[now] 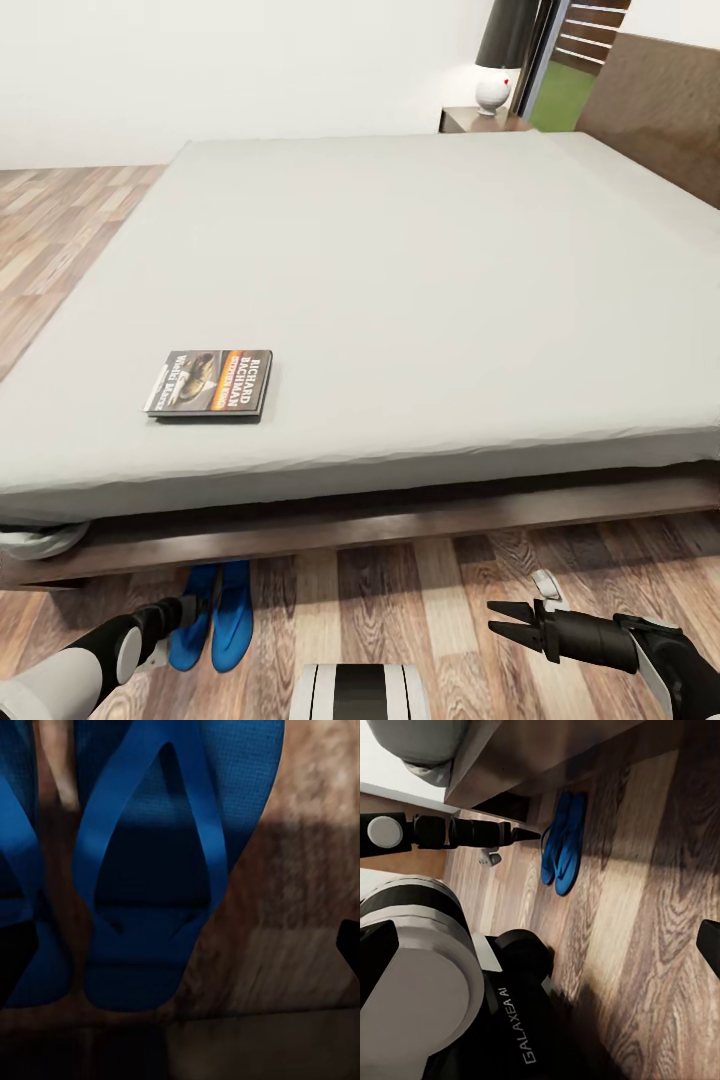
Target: In the bedroom, move the book from the bed onto either nightstand, and place the two sandals side by side next to the bed.
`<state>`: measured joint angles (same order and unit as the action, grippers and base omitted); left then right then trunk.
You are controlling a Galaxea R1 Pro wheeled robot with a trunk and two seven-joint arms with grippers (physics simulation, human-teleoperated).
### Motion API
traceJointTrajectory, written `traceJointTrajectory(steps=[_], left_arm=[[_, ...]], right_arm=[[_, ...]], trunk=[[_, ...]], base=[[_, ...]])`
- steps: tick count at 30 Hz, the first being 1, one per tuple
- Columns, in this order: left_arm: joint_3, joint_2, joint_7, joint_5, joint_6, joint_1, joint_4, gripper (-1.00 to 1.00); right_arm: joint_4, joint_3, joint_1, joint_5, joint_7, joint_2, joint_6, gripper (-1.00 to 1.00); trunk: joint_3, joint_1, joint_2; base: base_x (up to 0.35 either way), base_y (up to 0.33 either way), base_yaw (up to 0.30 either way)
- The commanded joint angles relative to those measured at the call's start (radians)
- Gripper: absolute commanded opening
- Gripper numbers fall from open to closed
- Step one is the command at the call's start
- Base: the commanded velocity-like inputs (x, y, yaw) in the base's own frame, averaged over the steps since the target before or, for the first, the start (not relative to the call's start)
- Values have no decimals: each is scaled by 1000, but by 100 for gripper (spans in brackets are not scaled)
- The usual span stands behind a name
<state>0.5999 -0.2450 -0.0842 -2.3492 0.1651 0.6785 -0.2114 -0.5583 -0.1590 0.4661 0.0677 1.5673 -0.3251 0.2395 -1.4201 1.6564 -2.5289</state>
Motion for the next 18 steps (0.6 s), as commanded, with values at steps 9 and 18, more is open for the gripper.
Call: traceJointTrajectory(steps=[9,18], left_arm=[[-1,0,-3,-7,11,0,-3,100],[-1,0,-2,-7,11,0,-3,100]], right_arm=[[0,-1,0,1,3,0,11,100],[0,-1,0,1,3,0,11,100]], trunk=[[19,-2,1],[23,-3,1]], base=[[0,0,0],[0,0,0]])
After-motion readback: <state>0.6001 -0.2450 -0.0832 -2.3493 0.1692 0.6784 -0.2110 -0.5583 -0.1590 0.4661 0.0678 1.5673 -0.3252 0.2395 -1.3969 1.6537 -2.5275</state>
